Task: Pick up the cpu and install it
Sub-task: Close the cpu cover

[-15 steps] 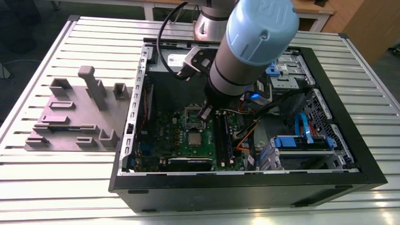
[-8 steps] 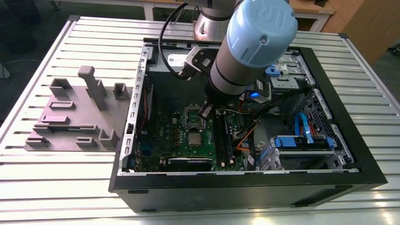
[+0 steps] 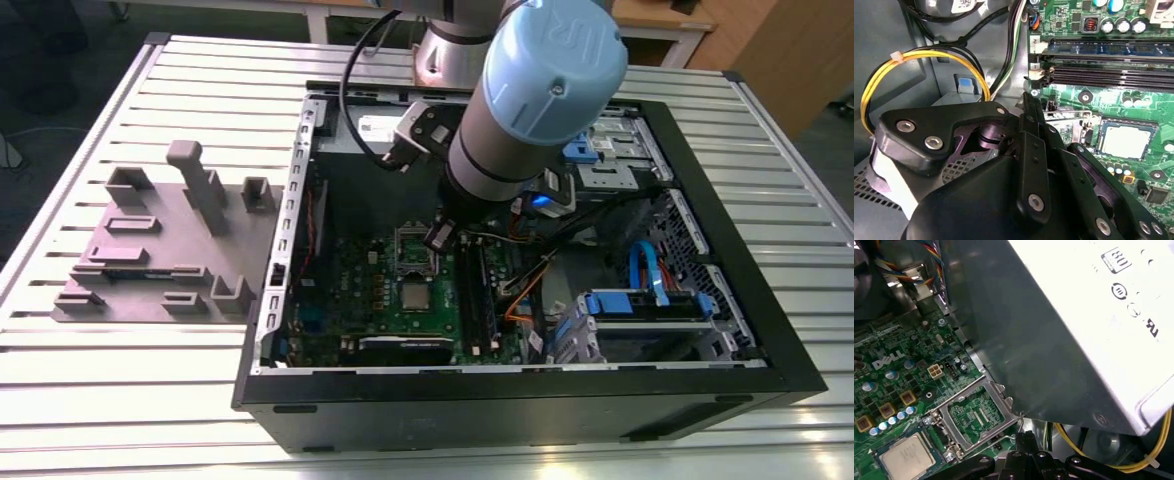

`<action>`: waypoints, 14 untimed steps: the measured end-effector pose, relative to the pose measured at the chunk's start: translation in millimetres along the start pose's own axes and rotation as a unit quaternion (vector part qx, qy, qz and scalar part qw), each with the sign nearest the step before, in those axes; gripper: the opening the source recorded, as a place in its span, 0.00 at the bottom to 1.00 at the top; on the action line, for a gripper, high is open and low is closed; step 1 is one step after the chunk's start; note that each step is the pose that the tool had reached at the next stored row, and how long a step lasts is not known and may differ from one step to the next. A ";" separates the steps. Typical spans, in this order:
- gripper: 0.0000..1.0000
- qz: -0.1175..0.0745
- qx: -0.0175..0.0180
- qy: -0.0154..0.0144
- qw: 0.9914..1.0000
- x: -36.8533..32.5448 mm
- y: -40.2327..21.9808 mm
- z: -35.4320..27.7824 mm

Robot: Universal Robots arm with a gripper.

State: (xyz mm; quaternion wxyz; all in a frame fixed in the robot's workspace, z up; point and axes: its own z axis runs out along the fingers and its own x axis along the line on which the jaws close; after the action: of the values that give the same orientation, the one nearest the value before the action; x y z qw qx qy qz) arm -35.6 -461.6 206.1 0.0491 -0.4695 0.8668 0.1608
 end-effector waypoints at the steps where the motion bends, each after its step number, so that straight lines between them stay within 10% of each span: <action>1: 0.10 0.000 0.000 0.000 1.000 -0.2 -0.1 0.8; 8: 0.10 -0.004 -0.004 -0.004 1.000 -1.2 -0.1 3.5; 12: 0.10 -0.005 -0.011 -0.016 1.000 -1.0 -0.3 4.5; 14: 0.10 -0.005 -0.012 -0.017 1.000 -0.8 -0.6 6.0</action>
State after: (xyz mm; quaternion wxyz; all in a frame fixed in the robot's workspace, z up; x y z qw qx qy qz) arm -35.1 -459.4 200.4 0.0594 -0.4715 0.8614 0.1790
